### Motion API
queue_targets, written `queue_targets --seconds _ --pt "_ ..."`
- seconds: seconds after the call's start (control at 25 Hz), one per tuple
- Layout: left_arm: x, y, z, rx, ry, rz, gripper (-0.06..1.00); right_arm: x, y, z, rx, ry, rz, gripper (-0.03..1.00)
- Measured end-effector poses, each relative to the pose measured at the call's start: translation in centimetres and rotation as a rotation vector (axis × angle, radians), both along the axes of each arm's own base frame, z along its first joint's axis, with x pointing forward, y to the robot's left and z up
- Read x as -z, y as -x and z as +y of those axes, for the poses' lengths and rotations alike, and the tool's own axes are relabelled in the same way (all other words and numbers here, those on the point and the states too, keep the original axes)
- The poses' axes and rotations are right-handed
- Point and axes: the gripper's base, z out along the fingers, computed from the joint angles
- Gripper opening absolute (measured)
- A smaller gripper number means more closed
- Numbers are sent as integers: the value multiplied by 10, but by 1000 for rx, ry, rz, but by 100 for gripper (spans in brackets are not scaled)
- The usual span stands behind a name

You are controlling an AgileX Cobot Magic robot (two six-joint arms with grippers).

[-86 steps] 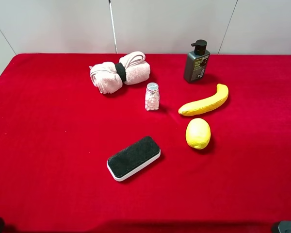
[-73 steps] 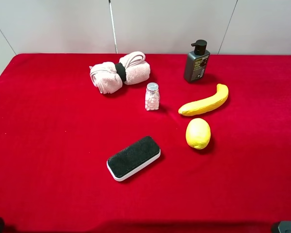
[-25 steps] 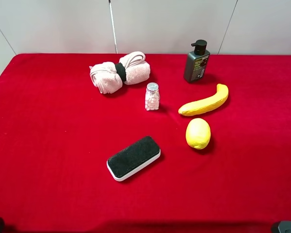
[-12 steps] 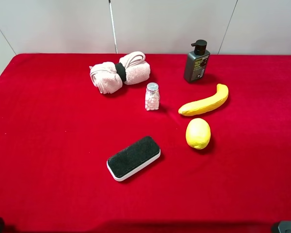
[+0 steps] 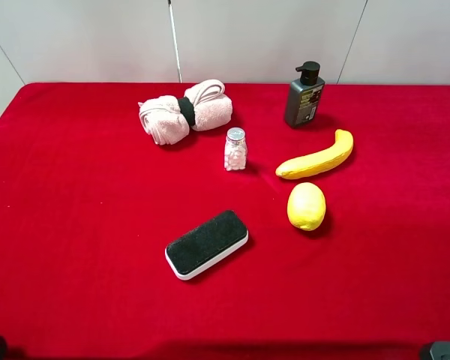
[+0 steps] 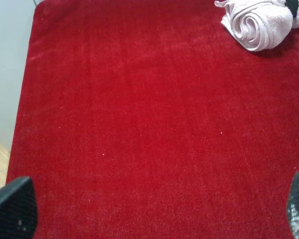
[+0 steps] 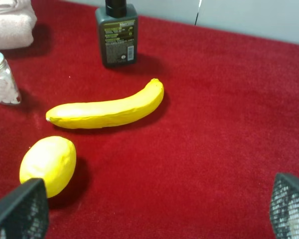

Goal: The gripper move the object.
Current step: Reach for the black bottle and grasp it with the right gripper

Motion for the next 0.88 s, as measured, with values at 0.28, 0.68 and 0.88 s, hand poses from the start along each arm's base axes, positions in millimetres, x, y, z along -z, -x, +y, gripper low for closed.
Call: queue_targets --seconds 0.28,0.68,0.88 --pt "0 0 0 0 0 0 99 -21 -44 9 -23 47 112 69" --pt "0 0 0 0 0 0 99 -32 -105 20 -167 222 213 69" --pt "0 0 0 0 0 0 99 -32 -136 26 -259 315 250 69"
